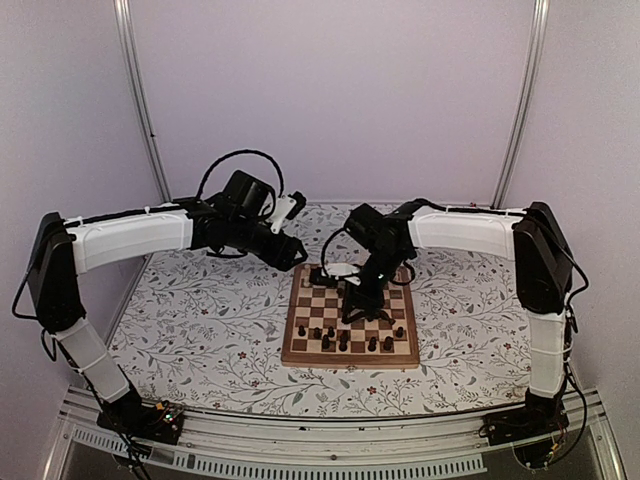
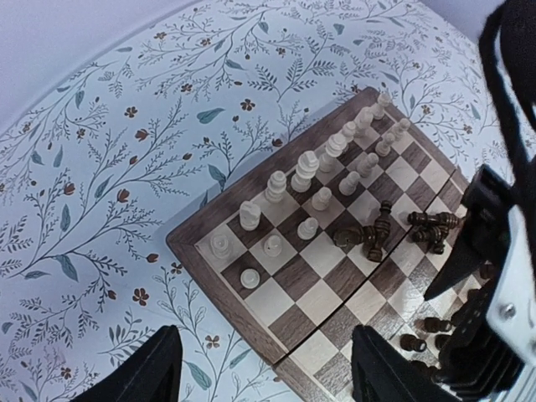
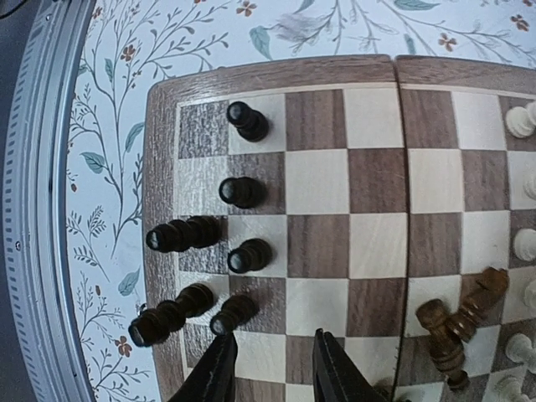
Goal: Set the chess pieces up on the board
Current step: Move the chess piece to the chessboard, then pick up the chess piece from the chessboard.
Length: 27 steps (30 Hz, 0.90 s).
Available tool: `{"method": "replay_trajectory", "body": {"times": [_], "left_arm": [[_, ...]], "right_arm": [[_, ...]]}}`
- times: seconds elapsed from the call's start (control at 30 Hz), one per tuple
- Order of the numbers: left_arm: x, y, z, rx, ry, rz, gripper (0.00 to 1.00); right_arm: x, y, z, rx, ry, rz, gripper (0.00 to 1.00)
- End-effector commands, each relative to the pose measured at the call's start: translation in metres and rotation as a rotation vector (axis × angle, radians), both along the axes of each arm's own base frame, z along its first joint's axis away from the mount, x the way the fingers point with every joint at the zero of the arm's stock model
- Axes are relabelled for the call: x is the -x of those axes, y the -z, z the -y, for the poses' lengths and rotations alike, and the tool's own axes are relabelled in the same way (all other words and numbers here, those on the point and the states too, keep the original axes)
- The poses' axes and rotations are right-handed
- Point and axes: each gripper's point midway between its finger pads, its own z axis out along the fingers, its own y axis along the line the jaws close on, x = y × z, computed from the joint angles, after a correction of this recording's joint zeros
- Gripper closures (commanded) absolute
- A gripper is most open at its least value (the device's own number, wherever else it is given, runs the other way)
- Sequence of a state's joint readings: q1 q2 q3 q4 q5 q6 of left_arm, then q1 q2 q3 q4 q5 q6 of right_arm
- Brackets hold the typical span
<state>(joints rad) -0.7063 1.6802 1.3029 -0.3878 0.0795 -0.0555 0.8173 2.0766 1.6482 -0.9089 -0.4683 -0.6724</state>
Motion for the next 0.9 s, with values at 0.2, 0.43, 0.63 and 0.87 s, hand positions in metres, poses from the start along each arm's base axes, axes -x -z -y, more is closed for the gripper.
{"method": "replay_trajectory", "body": {"times": [0.2,0.43,0.63,0.87], "left_arm": [[0.004,-0.004,0.009,0.003,0.030,-0.002,0.29],[0.004,-0.002,0.010,0.001,0.033,-0.005,0.28],[0.005,0.000,0.011,-0.003,0.034,-0.009,0.28],[0.005,0.001,0.011,-0.008,0.036,-0.011,0.28]], "right_arm": [[-0.053,-0.042,0.052,-0.050,0.185,0.098,0.67],[-0.048,-0.004,0.090,0.075,0.251,0.101,0.66],[-0.043,0.010,0.097,0.111,0.254,0.086,0.64],[-0.039,0.020,0.100,0.137,0.251,0.060,0.63]]}}
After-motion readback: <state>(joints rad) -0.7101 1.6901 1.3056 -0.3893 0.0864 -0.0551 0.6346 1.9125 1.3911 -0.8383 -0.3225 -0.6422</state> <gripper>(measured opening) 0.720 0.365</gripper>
